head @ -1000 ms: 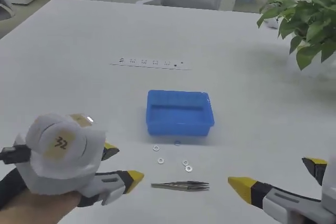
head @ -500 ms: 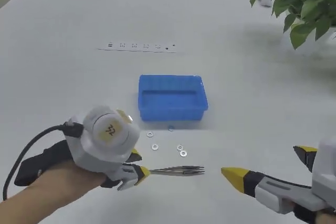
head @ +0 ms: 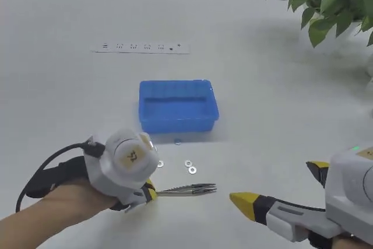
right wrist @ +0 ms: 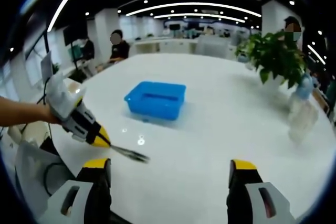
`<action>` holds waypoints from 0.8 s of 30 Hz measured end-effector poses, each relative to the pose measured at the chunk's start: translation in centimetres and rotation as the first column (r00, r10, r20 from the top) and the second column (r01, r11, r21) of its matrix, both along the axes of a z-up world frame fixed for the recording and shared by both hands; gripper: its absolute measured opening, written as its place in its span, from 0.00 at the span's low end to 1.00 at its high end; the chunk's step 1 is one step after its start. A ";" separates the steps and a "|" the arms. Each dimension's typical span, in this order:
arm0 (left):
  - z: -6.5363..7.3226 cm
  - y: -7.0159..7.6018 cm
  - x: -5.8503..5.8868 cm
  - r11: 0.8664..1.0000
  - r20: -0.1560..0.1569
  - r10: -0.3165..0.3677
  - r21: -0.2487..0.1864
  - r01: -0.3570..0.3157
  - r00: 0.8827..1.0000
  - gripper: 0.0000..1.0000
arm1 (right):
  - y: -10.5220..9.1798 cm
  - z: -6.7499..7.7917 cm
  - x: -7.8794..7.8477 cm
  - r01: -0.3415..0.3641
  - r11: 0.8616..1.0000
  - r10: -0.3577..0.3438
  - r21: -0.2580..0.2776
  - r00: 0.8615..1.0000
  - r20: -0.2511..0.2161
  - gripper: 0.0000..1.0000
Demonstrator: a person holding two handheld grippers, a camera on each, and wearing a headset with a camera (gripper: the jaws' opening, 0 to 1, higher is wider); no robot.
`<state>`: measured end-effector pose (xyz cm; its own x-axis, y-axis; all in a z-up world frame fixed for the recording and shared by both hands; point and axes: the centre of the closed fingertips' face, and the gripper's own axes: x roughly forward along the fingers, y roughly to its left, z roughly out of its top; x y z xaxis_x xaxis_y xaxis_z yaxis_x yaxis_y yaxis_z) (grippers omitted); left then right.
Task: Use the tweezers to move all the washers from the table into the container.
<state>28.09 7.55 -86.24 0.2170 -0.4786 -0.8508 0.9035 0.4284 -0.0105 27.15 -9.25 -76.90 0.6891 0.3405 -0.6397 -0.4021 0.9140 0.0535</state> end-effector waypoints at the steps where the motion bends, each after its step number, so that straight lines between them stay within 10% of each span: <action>1: 0.0 0.0 -0.1 1.000 0.003 -0.007 0.002 0.007 1.000 0.00 | 0.1 -0.1 0.0 -0.003 1.000 0.003 -0.001 1.000 -0.003 0.92; 14: 3.3 -0.5 -1.2 0.996 0.122 -0.088 0.014 0.087 0.989 0.00 | 4.1 -0.7 -1.3 -0.169 0.986 0.168 -0.019 0.985 -0.034 0.73; 21: 6.9 -1.9 -2.4 0.994 0.188 -0.098 -0.036 0.106 0.977 0.00 | 7.3 -2.1 -3.1 -0.315 0.948 0.309 -0.042 0.945 -0.104 0.49; 24: 8.4 -2.7 -3.3 0.989 0.213 -0.122 -0.051 0.136 0.969 0.00 | 8.9 -2.8 -3.9 -0.408 0.911 0.399 -0.052 0.907 -0.134 0.38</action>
<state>24.75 4.82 -77.88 0.3196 -0.5666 -0.7595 0.9362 0.3128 0.1606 23.25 -0.37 -79.68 0.4213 0.5199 -0.7431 -0.7325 0.6782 0.0592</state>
